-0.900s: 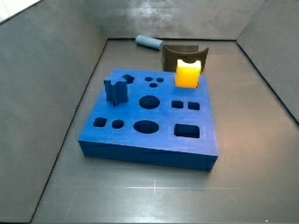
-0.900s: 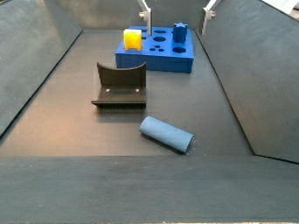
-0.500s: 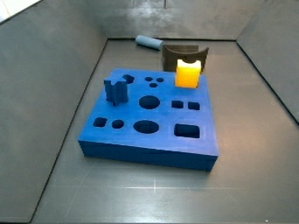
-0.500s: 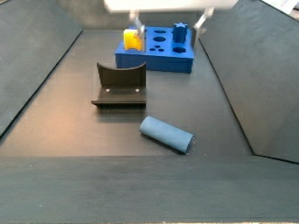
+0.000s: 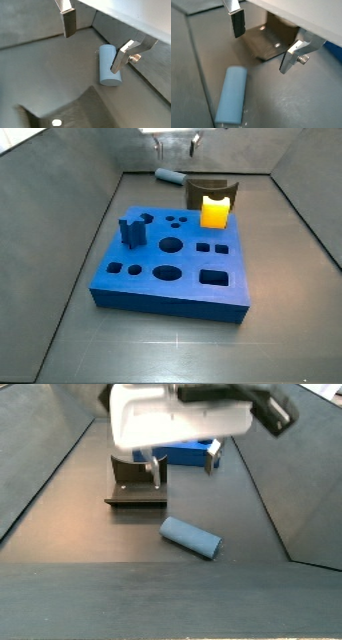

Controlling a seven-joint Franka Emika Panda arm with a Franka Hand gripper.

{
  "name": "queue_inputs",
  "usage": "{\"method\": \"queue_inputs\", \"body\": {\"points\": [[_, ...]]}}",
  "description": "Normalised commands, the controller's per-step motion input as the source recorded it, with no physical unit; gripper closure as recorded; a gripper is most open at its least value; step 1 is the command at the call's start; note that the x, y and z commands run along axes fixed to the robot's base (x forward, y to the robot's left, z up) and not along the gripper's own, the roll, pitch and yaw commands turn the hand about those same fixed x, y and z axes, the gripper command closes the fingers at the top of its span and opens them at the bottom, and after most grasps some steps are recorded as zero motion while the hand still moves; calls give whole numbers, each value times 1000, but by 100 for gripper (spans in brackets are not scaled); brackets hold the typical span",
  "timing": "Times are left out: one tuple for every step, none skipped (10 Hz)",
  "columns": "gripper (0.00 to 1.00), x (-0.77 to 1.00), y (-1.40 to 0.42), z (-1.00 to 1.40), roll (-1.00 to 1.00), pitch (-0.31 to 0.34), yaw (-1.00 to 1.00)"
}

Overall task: Pick up the oval object. Move up. Place the oval object on the fixture. Regrasp the oval object. Move to above the board. Insert the oval object.
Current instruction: Pick up the oval object.

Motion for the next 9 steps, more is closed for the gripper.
{"method": "queue_inputs", "body": {"points": [[0, -74, 303, -914, 0, -73, 809], [0, -57, 303, -863, -57, -53, 854], [0, 0, 274, -780, -106, -57, 811], [0, 0, 294, -663, -177, -39, 677], [0, 3, 409, -514, -163, -30, 554], [0, 143, 440, -291, -146, 0, 449], [0, 206, 429, -229, -166, 0, 389], [0, 0, 440, -360, -343, -29, 357], [0, -131, 9, -383, -209, -44, 277]]}}
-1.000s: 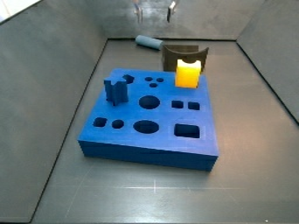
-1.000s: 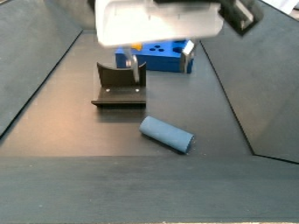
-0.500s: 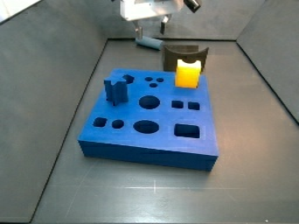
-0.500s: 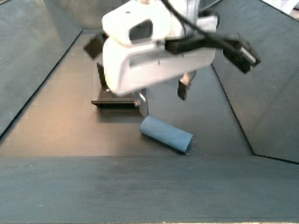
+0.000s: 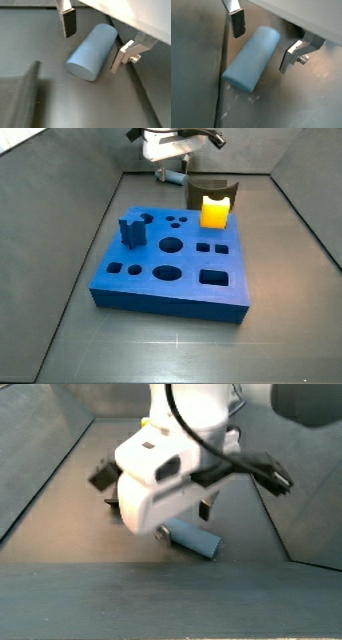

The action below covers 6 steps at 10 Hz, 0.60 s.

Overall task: Pick up the oval object. Move up. Place the oval object on the fixture. Regrasp the oval object. Move to above the board. Insert the oval object.
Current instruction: Pick up the oval object.

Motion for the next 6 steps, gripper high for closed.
{"method": "queue_inputs", "body": {"points": [[0, -134, 0, -443, -207, -21, 229], [0, -229, -37, -431, -190, -56, 197], [0, -114, -60, -283, -161, -83, 106], [0, 0, -120, -209, -110, -96, 46], [0, 0, 0, 0, 7, 0, 0], [100, 0, 0, 0, 0, 0, 0]]}}
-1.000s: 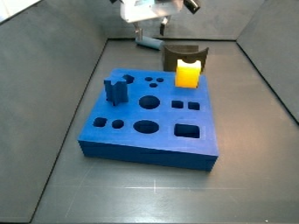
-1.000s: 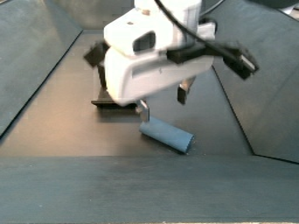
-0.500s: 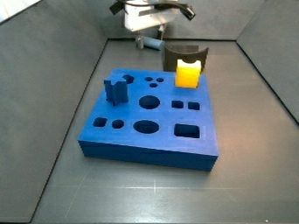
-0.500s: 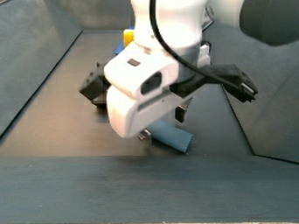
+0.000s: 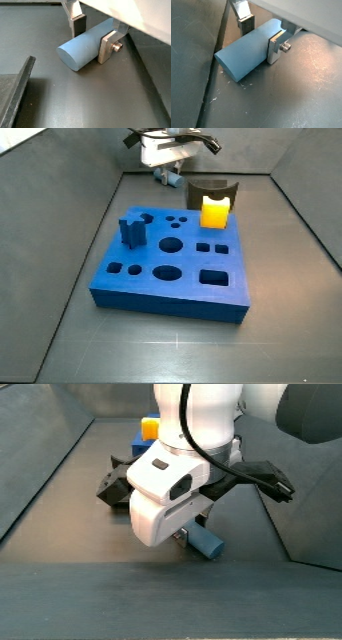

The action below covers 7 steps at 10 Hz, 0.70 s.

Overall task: Pick up the oval object. Move up. Place the oval object on the fixture. Regrasp the oval object. Move to above the board. Insert the oval object.
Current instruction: Pick up the oval object.

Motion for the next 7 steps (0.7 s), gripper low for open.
{"method": "queue_inputs", "body": {"points": [[100, 0, 0, 0, 0, 0, 0], [100, 0, 0, 0, 0, 0, 0], [100, 0, 0, 0, 0, 0, 0], [100, 0, 0, 0, 0, 0, 0], [100, 0, 0, 0, 0, 0, 0], [100, 0, 0, 0, 0, 0, 0], [100, 0, 0, 0, 0, 0, 0]]}}
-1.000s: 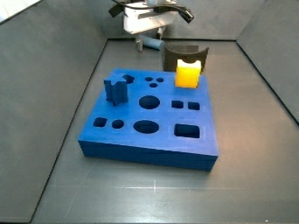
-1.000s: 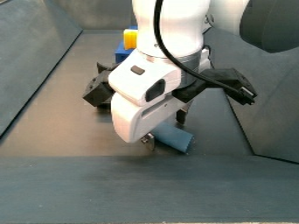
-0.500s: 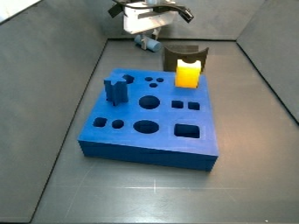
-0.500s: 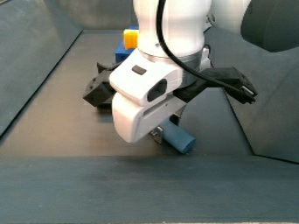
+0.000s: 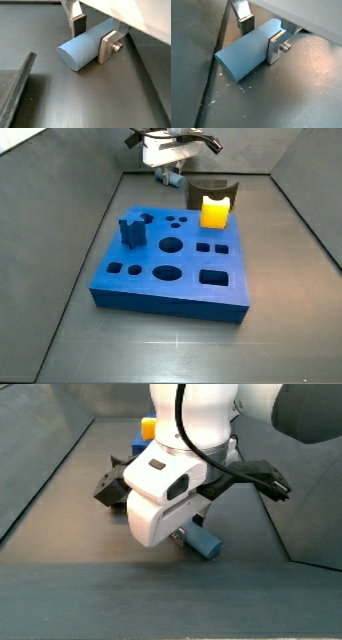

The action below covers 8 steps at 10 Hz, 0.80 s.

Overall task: Pick up the oval object. Move up. Place the oval object on the fixture. Regrasp the oval object. Move to above the board. Insert the oval object.
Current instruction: Pick up the oval object, then move up.

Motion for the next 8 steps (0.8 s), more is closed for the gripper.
{"method": "queue_inputs", "body": {"points": [[100, 0, 0, 0, 0, 0, 0], [100, 0, 0, 0, 0, 0, 0], [100, 0, 0, 0, 0, 0, 0], [100, 0, 0, 833, 0, 0, 0], [100, -91, 53, 798, -8, 32, 35], [100, -100, 32, 740, -6, 42, 28], [100, -50, 7, 538, 28, 60, 3], [100, -32, 1, 449, 37, 77, -5]]}}
